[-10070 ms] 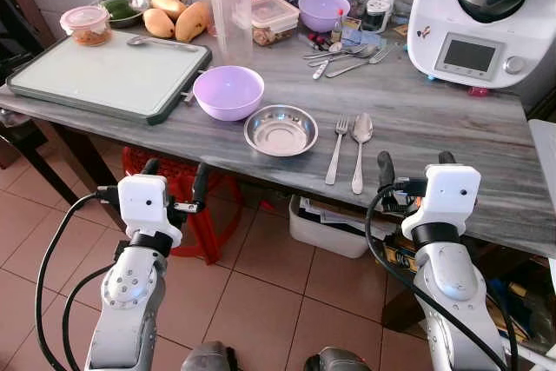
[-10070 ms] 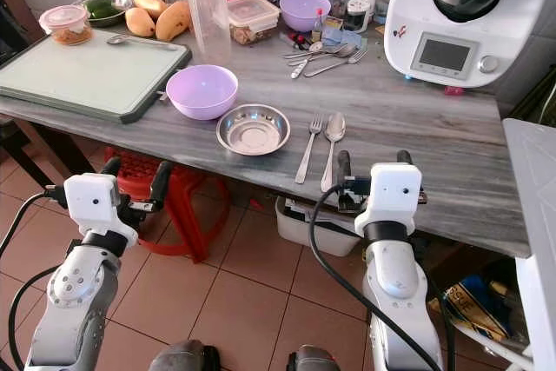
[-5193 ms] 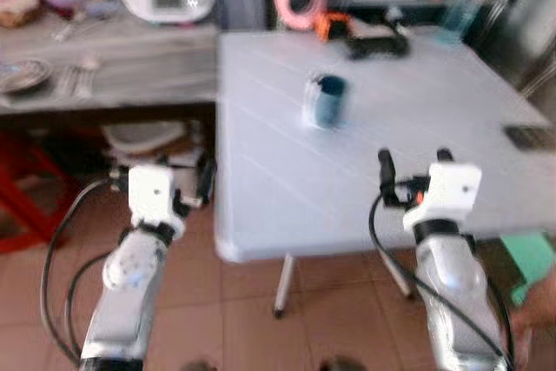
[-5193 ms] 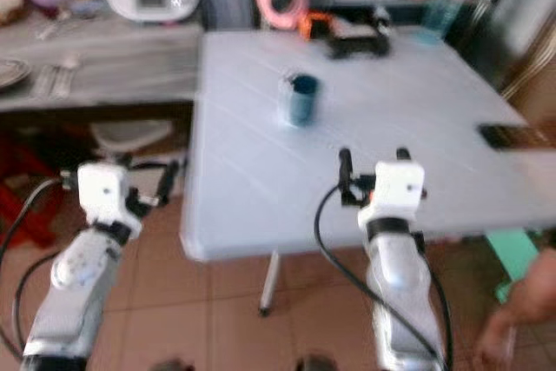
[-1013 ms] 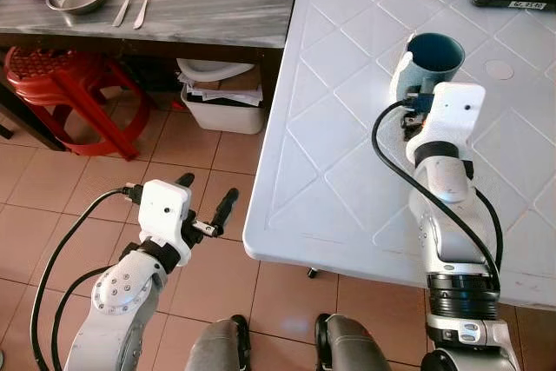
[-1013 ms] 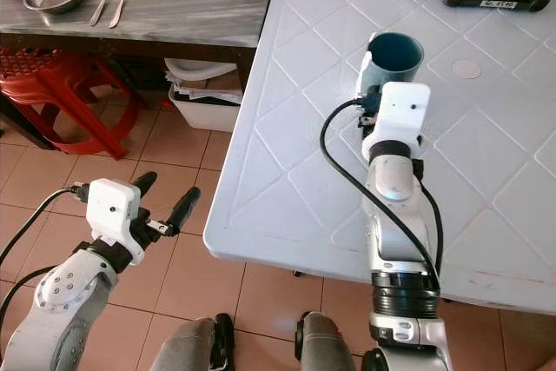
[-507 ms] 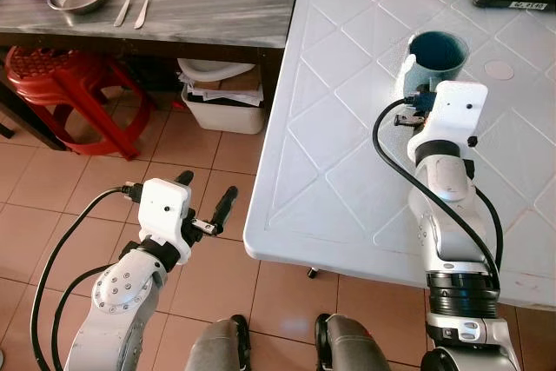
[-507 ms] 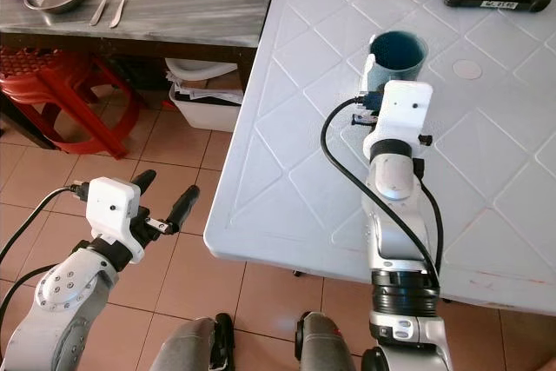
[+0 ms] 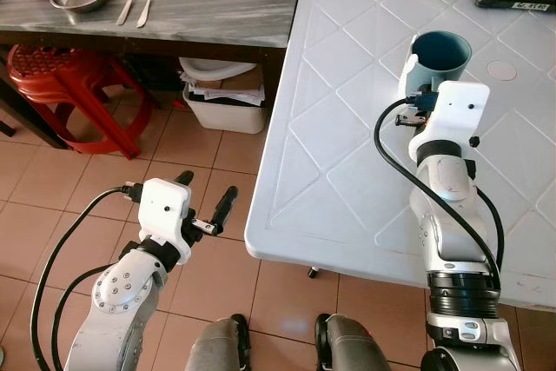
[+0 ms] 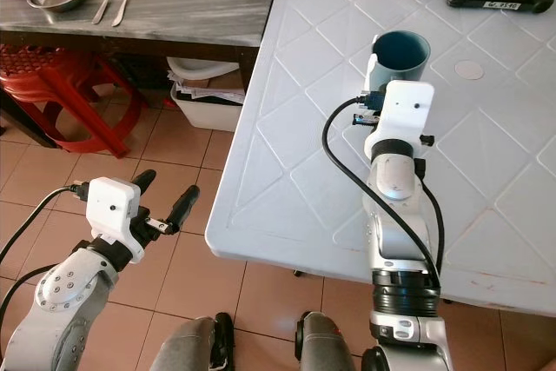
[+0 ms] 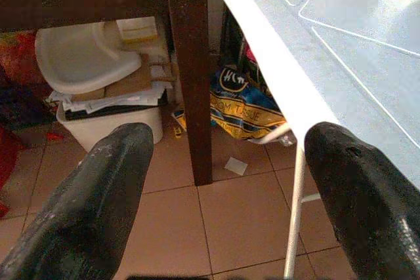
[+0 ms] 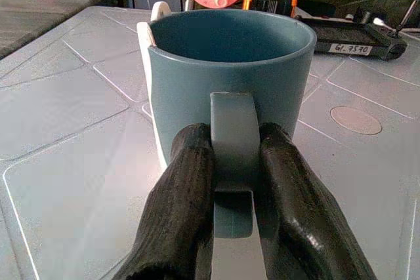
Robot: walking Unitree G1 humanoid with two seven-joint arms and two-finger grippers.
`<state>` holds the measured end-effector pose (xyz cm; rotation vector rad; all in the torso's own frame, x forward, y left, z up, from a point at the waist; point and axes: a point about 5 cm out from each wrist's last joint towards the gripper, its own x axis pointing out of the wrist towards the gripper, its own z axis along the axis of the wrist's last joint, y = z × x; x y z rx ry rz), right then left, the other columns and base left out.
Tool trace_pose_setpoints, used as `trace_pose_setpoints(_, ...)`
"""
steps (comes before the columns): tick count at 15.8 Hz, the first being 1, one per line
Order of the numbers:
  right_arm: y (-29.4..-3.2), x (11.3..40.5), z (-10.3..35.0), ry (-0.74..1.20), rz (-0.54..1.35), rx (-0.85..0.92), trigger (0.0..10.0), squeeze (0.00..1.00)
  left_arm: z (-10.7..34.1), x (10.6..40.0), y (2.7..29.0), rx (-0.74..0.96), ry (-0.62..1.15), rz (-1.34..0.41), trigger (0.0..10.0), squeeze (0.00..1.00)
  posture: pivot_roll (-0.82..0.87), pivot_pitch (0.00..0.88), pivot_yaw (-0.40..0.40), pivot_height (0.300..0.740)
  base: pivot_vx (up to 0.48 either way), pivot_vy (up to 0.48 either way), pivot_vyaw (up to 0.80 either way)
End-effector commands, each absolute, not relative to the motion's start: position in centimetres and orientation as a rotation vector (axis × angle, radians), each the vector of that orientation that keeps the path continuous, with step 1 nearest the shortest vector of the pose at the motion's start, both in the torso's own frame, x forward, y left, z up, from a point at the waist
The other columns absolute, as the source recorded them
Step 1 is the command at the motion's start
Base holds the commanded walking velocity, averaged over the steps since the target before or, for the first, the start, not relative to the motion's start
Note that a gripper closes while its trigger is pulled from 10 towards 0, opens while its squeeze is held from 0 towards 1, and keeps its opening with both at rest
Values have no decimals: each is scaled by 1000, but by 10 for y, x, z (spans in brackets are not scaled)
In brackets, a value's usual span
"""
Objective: Setting the table
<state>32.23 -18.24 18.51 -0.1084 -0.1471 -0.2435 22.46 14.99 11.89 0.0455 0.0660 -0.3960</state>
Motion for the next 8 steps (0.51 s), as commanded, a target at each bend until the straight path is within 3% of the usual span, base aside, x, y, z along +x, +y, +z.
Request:
trace_pose_setpoints(1, -182, 323, 185, -147, -242, -108, 0, 0, 115, 223, 153, 55, 83, -388, 10000, 0, 62, 212, 79, 740, 0, 0, 0)
trace_pose_setpoints(5, -182, 323, 185, -147, -243, -109, 0, 0, 115, 223, 153, 56, 82, -388, 10000, 0, 62, 212, 79, 740, 0, 0, 0)
trace_pose_setpoints(6, -178, 285, 175, -242, -130, -161, 10000, 0, 119, 266, 151, -34, -33, -165, 10000, 0, -2, 0, -26, 740, 0, 480, 0)
trace_pose_setpoints(7, -177, 280, 173, -247, -115, -166, 10000, 0, 120, 271, 150, -52, -43, -142, 10000, 0, -3, 0, -26, 740, 0, 480, 0)
trace_pose_setpoints(8, -176, 279, 171, -242, -112, -163, 10000, 0, 121, 271, 149, -14, -63, -139, 10000, 0, -10, 0, -22, 740, 0, 0, 0)
